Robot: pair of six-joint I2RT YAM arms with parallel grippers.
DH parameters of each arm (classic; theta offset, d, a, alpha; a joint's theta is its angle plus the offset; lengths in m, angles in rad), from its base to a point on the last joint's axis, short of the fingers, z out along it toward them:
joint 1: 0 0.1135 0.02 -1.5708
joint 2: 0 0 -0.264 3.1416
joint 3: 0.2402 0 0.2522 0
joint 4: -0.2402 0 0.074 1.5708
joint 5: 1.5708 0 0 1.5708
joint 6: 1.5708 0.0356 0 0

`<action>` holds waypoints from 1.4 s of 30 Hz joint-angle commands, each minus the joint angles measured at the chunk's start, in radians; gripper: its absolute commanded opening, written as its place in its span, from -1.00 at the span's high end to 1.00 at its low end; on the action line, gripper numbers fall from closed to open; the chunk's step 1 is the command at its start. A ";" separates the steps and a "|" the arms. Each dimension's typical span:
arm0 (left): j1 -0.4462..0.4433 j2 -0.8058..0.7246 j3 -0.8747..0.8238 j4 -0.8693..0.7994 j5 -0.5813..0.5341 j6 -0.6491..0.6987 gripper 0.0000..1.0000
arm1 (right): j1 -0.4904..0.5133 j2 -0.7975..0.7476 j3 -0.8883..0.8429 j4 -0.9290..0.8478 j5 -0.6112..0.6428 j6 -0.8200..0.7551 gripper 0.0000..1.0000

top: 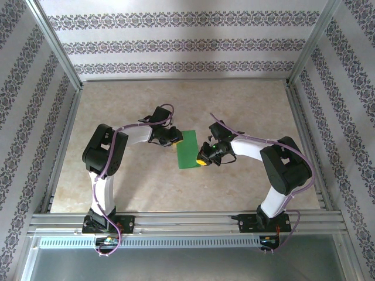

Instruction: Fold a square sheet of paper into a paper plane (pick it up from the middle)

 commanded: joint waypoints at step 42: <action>0.007 0.048 0.016 -0.067 -0.012 0.022 0.55 | 0.079 0.234 0.216 0.192 0.024 0.029 1.00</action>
